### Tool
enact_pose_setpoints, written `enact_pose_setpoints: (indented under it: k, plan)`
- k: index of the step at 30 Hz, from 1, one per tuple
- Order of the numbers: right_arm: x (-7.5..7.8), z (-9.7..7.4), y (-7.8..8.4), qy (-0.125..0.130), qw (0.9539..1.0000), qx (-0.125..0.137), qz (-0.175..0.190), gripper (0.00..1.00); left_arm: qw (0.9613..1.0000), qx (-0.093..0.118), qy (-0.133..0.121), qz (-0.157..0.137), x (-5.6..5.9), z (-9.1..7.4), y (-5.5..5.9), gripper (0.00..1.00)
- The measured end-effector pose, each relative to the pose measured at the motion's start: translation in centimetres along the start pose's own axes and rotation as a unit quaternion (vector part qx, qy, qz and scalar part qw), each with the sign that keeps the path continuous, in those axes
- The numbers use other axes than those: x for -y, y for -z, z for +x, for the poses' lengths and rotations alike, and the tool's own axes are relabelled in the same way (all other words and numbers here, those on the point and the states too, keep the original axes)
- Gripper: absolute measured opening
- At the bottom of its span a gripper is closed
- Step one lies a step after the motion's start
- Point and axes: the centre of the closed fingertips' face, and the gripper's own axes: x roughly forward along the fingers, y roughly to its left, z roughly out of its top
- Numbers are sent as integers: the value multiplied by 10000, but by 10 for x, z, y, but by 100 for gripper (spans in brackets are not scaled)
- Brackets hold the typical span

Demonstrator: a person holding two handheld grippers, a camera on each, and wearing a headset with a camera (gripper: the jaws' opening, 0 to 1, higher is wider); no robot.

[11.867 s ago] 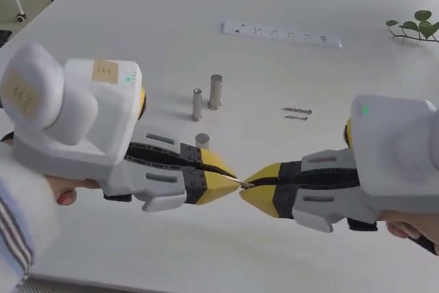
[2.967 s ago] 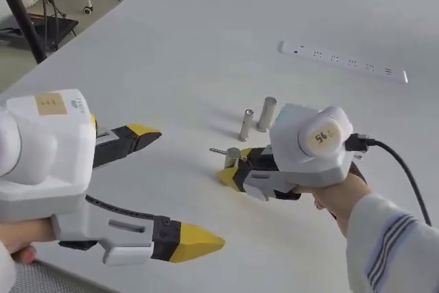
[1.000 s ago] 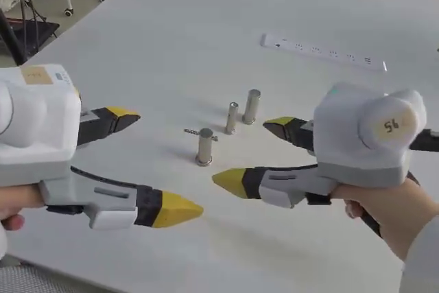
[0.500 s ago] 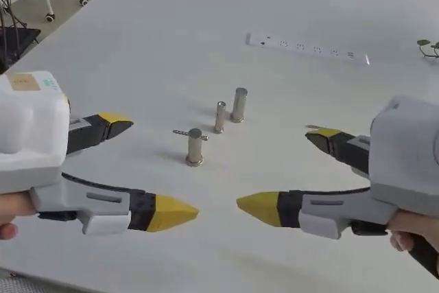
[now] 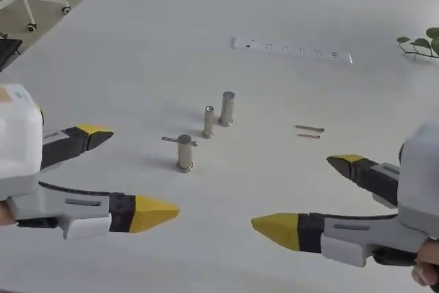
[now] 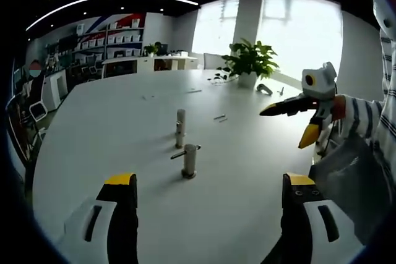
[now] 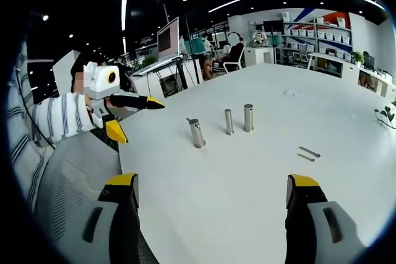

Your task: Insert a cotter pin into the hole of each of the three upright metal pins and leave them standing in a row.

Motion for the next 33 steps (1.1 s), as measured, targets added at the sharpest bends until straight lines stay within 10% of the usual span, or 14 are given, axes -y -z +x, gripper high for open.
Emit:
enact_pose_setpoints:
  k: [13, 20, 24, 33]
  plan:
    - [14, -11, 7, 317, 9993, 7, 181, 96, 9996, 54, 219, 196, -7, 20, -25, 93]
    - [17, -16, 11, 394, 9990, 32, 228, 95, 9986, 173, 390, 326, -11, 47, -57, 87]
    - [18, -18, 12, 415, 9987, 80, 295, 94, 9958, 565, 713, -67, -7, 63, -85, 82]
    - [24, -27, 16, 512, 9979, 133, 376, 93, 9974, 178, 665, 208, -22, 100, -93, 73]
